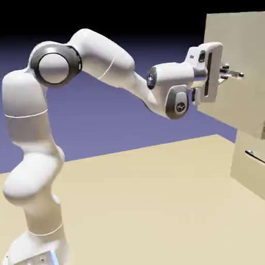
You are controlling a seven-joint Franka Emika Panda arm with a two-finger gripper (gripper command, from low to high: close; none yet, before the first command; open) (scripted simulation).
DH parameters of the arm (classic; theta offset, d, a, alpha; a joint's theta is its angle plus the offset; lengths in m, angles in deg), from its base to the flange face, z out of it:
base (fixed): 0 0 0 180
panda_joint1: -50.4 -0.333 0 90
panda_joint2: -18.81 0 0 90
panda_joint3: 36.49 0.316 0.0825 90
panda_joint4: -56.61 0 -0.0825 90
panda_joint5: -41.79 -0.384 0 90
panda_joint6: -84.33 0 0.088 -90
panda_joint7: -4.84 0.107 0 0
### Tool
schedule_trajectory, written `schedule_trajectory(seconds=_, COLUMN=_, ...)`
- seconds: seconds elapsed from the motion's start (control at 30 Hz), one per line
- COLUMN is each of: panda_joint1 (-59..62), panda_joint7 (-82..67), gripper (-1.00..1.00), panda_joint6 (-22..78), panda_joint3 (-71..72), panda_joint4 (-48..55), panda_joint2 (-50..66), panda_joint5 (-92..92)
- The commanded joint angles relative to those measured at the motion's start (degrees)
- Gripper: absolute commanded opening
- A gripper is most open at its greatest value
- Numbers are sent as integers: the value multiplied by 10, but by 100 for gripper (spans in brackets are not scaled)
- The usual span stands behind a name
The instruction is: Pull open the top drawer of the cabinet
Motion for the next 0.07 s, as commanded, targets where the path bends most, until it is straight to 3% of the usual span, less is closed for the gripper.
schedule_trajectory(seconds=0.0, panda_joint1=0, panda_joint7=0, gripper=100, panda_joint6=0, panda_joint3=0, panda_joint4=0, panda_joint2=0, panda_joint5=0)
schedule_trajectory(seconds=0.03, panda_joint1=5, panda_joint7=-21, gripper=100, panda_joint6=9, panda_joint3=4, panda_joint4=1, panda_joint2=-5, panda_joint5=-25)
